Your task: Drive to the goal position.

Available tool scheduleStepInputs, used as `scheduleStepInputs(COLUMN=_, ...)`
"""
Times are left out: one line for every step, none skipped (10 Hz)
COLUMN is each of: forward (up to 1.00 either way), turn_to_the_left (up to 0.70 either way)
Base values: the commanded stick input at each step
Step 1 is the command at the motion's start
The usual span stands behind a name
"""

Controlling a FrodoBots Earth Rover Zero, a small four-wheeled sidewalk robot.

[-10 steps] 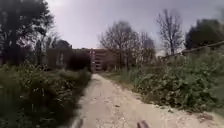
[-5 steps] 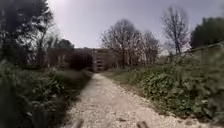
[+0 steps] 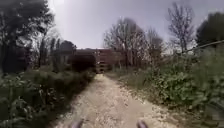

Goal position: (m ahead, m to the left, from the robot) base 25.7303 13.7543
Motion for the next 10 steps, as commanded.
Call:
scheduleStepInputs(forward=0.85, turn_to_the_left=0.34)
scheduleStepInputs(forward=0.85, turn_to_the_left=0.0)
scheduleStepInputs(forward=0.85, turn_to_the_left=0.0)
scheduleStepInputs(forward=0.85, turn_to_the_left=0.0)
scheduleStepInputs(forward=0.85, turn_to_the_left=0.0)
scheduleStepInputs(forward=0.85, turn_to_the_left=0.0)
scheduleStepInputs(forward=0.85, turn_to_the_left=0.0)
scheduleStepInputs(forward=0.85, turn_to_the_left=0.0)
scheduleStepInputs(forward=0.85, turn_to_the_left=0.0)
scheduleStepInputs(forward=0.85, turn_to_the_left=0.0)
